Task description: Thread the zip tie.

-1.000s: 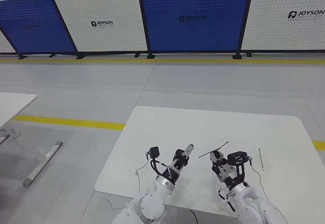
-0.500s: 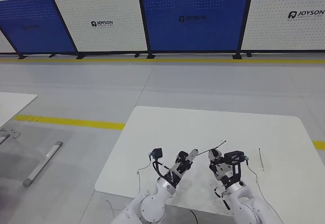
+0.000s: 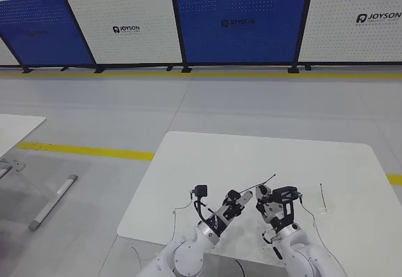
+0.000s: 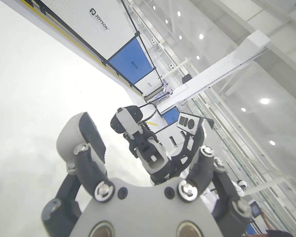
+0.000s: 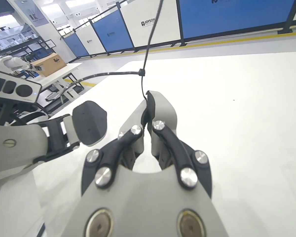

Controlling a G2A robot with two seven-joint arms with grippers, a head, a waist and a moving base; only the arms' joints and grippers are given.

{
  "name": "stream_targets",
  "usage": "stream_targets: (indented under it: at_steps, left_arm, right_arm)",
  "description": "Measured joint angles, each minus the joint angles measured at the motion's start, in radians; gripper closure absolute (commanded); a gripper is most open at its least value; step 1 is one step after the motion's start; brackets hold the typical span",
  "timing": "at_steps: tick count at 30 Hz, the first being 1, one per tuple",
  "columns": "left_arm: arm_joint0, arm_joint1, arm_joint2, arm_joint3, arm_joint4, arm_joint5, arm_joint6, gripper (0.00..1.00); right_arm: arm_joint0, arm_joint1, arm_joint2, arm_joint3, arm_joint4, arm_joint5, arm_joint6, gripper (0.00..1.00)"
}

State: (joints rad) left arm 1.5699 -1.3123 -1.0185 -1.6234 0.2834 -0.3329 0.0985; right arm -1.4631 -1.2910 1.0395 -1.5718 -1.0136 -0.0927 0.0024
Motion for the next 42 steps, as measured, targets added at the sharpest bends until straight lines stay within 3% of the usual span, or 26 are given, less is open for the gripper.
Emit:
stream_targets:
  at_steps: [22, 23, 25, 33, 42]
  left_arm:
    - [-0.004, 0.009, -0.010, -0.011, -0.037, -0.007, -0.015, 1.00]
    - [-0.003, 0.009, -0.009, -0.011, -0.036, -0.007, -0.015, 1.00]
    - [-0.003, 0.010, -0.008, -0.011, -0.036, -0.007, -0.015, 1.00]
    - [-0.004, 0.013, -0.008, -0.016, -0.055, -0.007, 0.005, 1.00]
    - [-0.009, 0.016, -0.013, -0.006, -0.041, -0.007, 0.040, 1.00]
  right_arm:
    - [0.003, -0.008, -0.013, 0.013, -0.041, -0.012, -0.002, 1.00]
    - [0.003, -0.008, -0.013, 0.015, -0.042, -0.016, 0.000, 0.97]
    - [0.003, -0.008, -0.013, 0.017, -0.042, -0.022, 0.005, 0.00]
    - [0.001, -0.006, 0.021, 0.023, 0.017, -0.041, 0.030, 0.00]
    - [-0.039, 0.007, 0.116, 0.010, 0.128, -0.100, 0.029, 0.00]
